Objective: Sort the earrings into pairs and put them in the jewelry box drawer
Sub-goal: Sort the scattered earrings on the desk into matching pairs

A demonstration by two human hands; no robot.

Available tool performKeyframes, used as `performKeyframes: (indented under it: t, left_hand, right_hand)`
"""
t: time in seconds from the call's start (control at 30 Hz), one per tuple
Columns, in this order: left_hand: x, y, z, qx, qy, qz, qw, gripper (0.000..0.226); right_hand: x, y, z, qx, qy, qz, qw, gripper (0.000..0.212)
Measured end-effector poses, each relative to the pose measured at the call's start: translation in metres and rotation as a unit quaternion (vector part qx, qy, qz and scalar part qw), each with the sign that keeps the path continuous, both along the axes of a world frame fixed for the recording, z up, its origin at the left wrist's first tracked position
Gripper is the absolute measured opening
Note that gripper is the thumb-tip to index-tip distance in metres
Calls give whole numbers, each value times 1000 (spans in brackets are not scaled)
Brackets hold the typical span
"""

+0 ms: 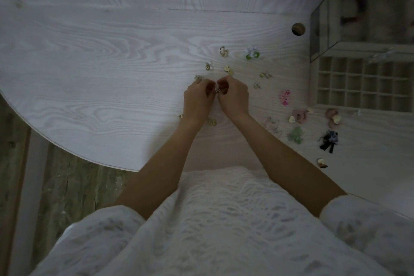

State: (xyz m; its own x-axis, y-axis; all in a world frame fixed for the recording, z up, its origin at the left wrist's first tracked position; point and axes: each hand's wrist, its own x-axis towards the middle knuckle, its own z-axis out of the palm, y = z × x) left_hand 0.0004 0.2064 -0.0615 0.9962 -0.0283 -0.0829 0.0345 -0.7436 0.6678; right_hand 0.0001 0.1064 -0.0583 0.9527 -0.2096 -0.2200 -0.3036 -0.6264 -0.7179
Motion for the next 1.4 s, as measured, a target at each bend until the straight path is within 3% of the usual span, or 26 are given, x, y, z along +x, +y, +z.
performKeyframes:
  t: [0.17,0.27,0.47,0.7,0.83,0.97,1.17,1.4]
  left_hand:
    - [-8,2,3,-17,4,24,1000,23]
    - [-15,9,7,-11,-37,5,999,19]
    - [-14,-12,15,23,-119,-99,988,20]
    - [12,-71,13,54,-34,-203,977,32]
    - [20,-90,6,81,-4,-213,974,18]
    - [17,-83,4,90,-10,-203,975,12]
    - [9,-66,3,70,9,-148,986,14]
    - [6,-61,9,49,34,-88,994,19]
  right_hand:
    - [-7,-15,2,38,1,14,999,29]
    - [-18,-38,10,45,-6,30,999,28]
    - [-33,-103,18,-37,-66,-15,997,25]
    - [0,-130,15,-131,-56,30,989,26]
    - [21,-127,5,-174,-29,77,981,26]
    - [18,-129,2,-190,-6,55,980,17]
    - [-10,-104,1,-166,-11,50,985,15]
    - [-11,-67,-5,-40,-20,-8,999,15]
